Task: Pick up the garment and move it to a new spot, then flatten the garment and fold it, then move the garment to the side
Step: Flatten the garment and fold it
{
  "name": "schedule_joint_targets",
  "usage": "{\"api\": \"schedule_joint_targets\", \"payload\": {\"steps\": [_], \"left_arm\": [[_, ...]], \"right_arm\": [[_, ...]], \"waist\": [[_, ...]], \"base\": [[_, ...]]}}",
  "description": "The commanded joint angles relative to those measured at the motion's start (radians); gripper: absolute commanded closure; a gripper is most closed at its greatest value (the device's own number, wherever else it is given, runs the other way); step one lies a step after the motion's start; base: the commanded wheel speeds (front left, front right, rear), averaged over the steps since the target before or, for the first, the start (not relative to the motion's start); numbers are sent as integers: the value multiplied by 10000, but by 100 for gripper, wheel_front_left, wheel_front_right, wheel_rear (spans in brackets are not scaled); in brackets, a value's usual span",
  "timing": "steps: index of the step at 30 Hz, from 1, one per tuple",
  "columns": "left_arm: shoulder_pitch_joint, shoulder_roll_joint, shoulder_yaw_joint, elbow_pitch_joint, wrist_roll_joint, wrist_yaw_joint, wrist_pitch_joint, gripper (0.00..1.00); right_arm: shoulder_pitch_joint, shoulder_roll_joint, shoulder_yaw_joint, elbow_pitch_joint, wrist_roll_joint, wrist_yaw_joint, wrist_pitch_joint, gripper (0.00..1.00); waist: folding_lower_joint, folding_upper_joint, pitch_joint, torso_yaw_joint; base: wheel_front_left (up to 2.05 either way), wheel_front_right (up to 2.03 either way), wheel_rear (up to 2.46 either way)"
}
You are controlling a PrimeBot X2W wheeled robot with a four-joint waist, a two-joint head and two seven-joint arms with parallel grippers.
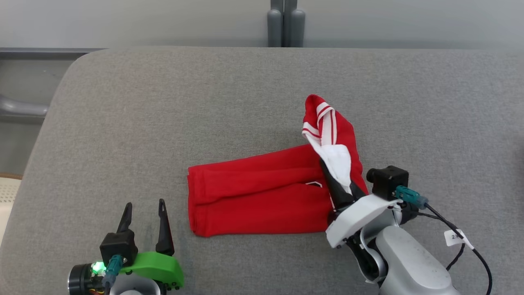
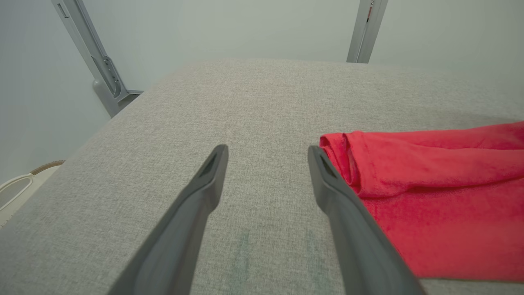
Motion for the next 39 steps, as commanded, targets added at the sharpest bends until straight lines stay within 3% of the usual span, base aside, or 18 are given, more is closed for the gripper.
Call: {"api": "schedule_joint_targets", "payload": {"steps": [1, 8, 18, 19, 20, 21, 22, 27, 39], "left_arm": [[-169, 46, -97, -15, -20, 5, 7, 0], [-284, 48, -801, -23, 69, -19, 9, 0], [-321, 42, -1500, -52, -239, 144, 7, 0], [-308, 42, -1540, -49, -266, 160, 7, 0], [-297, 39, -1593, -46, -280, 158, 9, 0], [-292, 37, -1615, -53, -290, 172, 7, 0], [-284, 39, -1614, -60, -304, 197, 7, 0], [-308, 35, -1437, -98, -299, 279, 7, 0], [-772, 40, -976, -276, 94, 233, 7, 0]], "right_arm": [[-170, -15, 294, -36, 135, 0, 54, 100], [-778, 38, 1500, 390, 717, 0, 132, 100], [-1470, 108, 2191, 1432, 1219, 0, 43, 100], [-1507, 103, 2184, 1577, 1242, 0, 42, 85], [-1600, 111, 2156, 1691, 1253, 0, 12, 54], [-1679, 122, 2141, 1749, 1276, 0, -17, 4], [-1721, 130, 2142, 1775, 1346, 0, -40, 0], [-1850, 106, 1788, 1766, 1112, 0, -102, 0], [-731, 128, -1584, 528, -1205, 0, -102, 0]], "waist": [[0, -1, -43, 410], [0, -1, 30, 1573], [0, -1, 170, 3154], [0, -1, 179, 3242], [0, -1, 204, 3349], [0, -1, 221, 3401], [0, -1, 235, 3440], [0, -1, 306, 3274], [0, -1, 394, 1769]], "base": [[0, 0, 0], [0, 0, 0], [0, 0, 0], [0, 0, 0], [0, 0, 0], [0, 0, 0], [0, 0, 0], [0, 0, 0], [0, 0, 0]]}}
